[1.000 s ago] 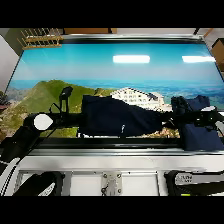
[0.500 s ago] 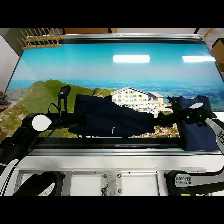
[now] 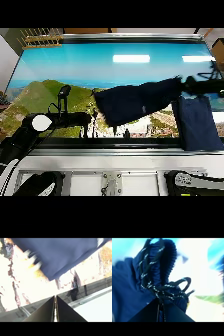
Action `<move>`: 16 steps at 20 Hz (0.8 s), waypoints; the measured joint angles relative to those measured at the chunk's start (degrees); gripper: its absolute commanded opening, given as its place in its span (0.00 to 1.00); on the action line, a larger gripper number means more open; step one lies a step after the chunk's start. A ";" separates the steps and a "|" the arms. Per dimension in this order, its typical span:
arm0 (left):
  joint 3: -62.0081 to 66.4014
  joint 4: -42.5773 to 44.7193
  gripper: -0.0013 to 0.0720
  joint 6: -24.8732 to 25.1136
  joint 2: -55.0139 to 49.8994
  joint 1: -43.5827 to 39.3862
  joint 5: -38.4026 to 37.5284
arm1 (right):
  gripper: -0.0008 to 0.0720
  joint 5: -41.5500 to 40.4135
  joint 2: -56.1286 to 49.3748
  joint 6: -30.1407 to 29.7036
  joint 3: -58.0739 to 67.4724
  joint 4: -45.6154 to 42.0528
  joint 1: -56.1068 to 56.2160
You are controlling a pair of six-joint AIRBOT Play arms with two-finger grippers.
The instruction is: Fold the clothes and pants, and hang the long-sleeved shirts on hangers.
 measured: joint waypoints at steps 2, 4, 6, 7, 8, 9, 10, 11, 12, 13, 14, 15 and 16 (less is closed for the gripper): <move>0.00 0.11 0.02 0.00 0.00 0.00 0.52 | 0.02 -2.86 2.16 5.68 3.34 -2.58 -4.68; 0.00 0.20 0.02 0.00 0.00 0.00 0.81 | 0.02 -4.83 4.61 10.27 4.87 -5.73 -9.29; 0.00 0.20 0.02 0.00 0.00 0.00 1.09 | 0.02 -5.66 7.61 14.69 5.49 -10.27 -14.03; 0.00 0.20 0.02 0.00 0.00 0.00 1.18 | 0.02 -5.53 9.09 16.37 5.51 -12.44 -16.02; 0.00 0.20 0.02 0.00 0.00 0.00 1.25 | 0.02 -4.70 10.45 17.86 5.42 -14.64 -17.86; 0.00 0.20 0.02 0.00 0.00 0.00 1.53 | 0.02 -2.91 11.67 19.06 5.07 -16.98 -19.58; 0.00 0.20 0.02 0.00 0.00 0.00 1.64 | 0.02 -0.59 12.61 19.93 4.50 -18.82 -20.94; 0.00 0.20 0.02 0.00 0.00 0.00 1.86 | 0.02 2.05 13.53 20.55 3.61 -20.33 -22.12; 0.00 0.20 0.02 0.00 0.00 0.00 2.01 | 0.02 4.57 14.49 21.03 2.34 -21.68 -22.99; 0.00 0.20 0.02 0.00 0.00 0.00 2.01 | 0.02 6.69 15.43 21.55 0.90 -22.77 -23.58; 0.00 0.20 0.02 0.00 0.00 0.00 2.08 | 0.02 8.39 16.48 21.84 -0.79 -23.63 -24.00; 0.00 0.20 0.02 0.00 0.00 0.00 2.12 | 0.02 9.92 17.66 21.92 -2.69 -24.28 -24.30; 0.00 0.20 0.02 0.00 0.00 0.00 2.21 | 0.02 11.15 18.86 22.29 -4.70 -24.87 -24.52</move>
